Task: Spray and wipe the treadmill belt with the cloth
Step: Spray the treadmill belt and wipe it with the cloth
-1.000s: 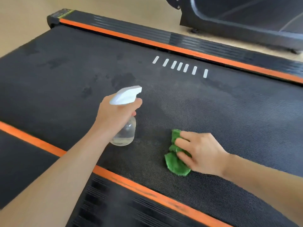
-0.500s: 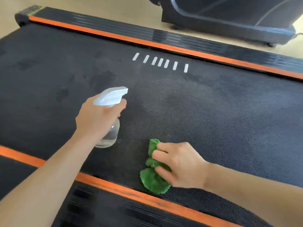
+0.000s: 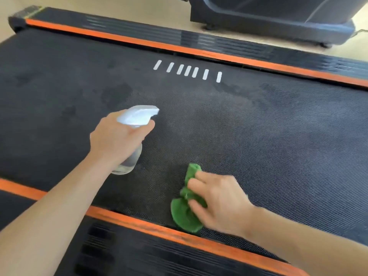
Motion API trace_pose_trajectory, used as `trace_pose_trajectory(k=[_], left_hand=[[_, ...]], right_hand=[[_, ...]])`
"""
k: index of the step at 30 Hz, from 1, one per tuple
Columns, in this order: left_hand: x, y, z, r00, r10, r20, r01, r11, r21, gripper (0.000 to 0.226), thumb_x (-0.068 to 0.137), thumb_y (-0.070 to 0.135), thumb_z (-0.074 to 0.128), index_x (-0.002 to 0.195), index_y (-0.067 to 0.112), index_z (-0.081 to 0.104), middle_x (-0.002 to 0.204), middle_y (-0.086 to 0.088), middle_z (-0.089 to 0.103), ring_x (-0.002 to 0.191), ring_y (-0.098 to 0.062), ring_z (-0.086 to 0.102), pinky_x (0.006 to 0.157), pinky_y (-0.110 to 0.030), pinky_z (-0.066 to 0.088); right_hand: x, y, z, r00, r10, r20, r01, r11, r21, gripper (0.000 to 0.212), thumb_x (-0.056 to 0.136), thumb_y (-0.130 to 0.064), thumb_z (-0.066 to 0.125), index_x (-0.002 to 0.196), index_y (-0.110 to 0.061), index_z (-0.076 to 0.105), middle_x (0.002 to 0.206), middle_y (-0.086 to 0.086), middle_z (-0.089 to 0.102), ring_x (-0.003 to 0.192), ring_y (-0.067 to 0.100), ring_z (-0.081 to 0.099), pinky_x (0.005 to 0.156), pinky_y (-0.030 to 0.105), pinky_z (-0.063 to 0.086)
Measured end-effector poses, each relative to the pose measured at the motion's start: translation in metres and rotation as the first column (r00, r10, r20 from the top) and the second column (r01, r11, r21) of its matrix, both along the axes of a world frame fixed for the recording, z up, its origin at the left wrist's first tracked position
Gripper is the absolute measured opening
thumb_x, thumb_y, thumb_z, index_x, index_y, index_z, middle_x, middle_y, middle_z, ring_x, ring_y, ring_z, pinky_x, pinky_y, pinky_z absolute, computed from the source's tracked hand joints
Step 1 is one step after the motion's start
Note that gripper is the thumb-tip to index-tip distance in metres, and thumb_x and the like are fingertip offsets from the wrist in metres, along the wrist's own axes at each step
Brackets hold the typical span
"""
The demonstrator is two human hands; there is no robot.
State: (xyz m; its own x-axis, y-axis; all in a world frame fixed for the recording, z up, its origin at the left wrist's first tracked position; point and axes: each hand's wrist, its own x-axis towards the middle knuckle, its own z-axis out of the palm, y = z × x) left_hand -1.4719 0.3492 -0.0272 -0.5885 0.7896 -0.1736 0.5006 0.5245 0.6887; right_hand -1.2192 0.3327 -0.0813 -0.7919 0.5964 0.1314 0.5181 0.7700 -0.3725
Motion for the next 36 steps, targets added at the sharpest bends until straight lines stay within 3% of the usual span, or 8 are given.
trace_pose_trajectory(k=[4,10,12,16,24,27,32,36], left_hand=[[0.004,0.004,-0.004,0.993,-0.065,-0.101,0.063,0.998,-0.017,0.026,0.086,0.059,0.07,0.103,0.039,0.072,0.101,0.01,0.078,0.109,-0.023,0.068,0.096,-0.04,0.048],[0.001,0.003,-0.007,0.996,-0.04,-0.078,0.039,0.999,-0.005,0.026,0.085,0.059,0.07,0.097,0.036,0.07,0.094,0.01,0.078,0.104,-0.021,0.067,0.09,-0.037,0.043],[0.0,0.002,-0.005,0.997,-0.054,-0.064,0.054,0.999,-0.005,0.031,0.078,0.063,0.067,0.093,0.036,0.069,0.091,0.011,0.077,0.1,-0.021,0.068,0.09,-0.037,0.044],[0.001,0.003,-0.002,0.997,-0.053,-0.049,0.053,0.999,-0.006,0.038,0.078,0.063,0.066,0.106,0.037,0.073,0.098,0.01,0.078,0.106,-0.023,0.069,0.096,-0.041,0.049],[-0.008,-0.004,-0.004,1.0,-0.026,0.016,0.026,0.999,0.043,0.028,0.08,0.059,0.068,0.097,0.036,0.072,0.092,0.012,0.077,0.097,-0.02,0.07,0.086,-0.036,0.046],[-0.011,-0.008,-0.004,0.998,0.015,0.066,-0.019,0.998,0.064,0.031,0.078,0.058,0.068,0.095,0.032,0.073,0.091,0.009,0.078,0.093,-0.021,0.071,0.086,-0.036,0.048],[-0.015,-0.011,-0.001,0.995,-0.021,0.102,0.012,0.996,0.091,0.024,0.083,0.053,0.069,0.095,0.032,0.072,0.09,0.009,0.078,0.088,-0.016,0.068,0.088,-0.037,0.05],[-0.038,-0.022,0.019,0.972,-0.175,0.157,0.163,0.983,0.083,0.026,0.081,0.05,0.07,0.096,0.028,0.073,0.08,0.01,0.075,0.07,-0.015,0.058,0.084,-0.042,0.053]], right_hand=[[0.015,0.047,-0.004,0.999,0.047,0.004,-0.047,0.984,0.169,0.015,0.09,-0.035,0.054,0.084,-0.024,0.048,0.082,-0.006,0.051,0.067,0.02,0.054,0.048,0.028,0.036],[0.017,0.155,-0.016,0.762,-0.647,0.008,0.628,0.742,0.237,0.017,0.094,-0.035,0.049,0.086,-0.021,0.044,0.087,0.001,0.053,0.083,0.035,0.059,0.063,0.034,0.031],[0.005,0.112,-0.015,0.803,-0.596,-0.012,0.586,0.785,0.2,0.018,0.093,-0.037,0.049,0.084,-0.024,0.04,0.09,0.002,0.058,0.082,0.034,0.06,0.061,0.034,0.032],[-0.003,-0.011,-0.001,0.998,-0.057,0.041,0.058,0.998,-0.004,0.017,0.088,-0.041,0.051,0.084,-0.027,0.044,0.083,-0.006,0.053,0.074,0.023,0.057,0.055,0.035,0.044],[0.011,0.001,-0.001,0.96,0.266,0.087,-0.274,0.957,0.097,0.017,0.095,-0.033,0.058,0.087,-0.021,0.049,0.086,-0.004,0.046,0.071,0.019,0.045,0.055,0.033,0.038],[-0.015,0.023,-0.008,0.968,0.244,0.053,-0.249,0.95,0.188,0.016,0.094,-0.032,0.055,0.087,-0.019,0.052,0.086,-0.002,0.049,0.07,0.02,0.049,0.053,0.033,0.039],[-0.109,0.107,-0.015,0.975,-0.222,-0.012,0.219,0.953,0.207,0.02,0.095,-0.034,0.049,0.094,-0.017,0.059,0.085,-0.002,0.056,0.07,0.027,0.059,0.055,0.029,0.035],[-0.127,0.1,-0.016,0.944,-0.33,0.016,0.324,0.935,0.147,0.018,0.095,-0.035,0.049,0.094,-0.018,0.054,0.085,-0.003,0.052,0.076,0.029,0.058,0.059,0.031,0.032]])
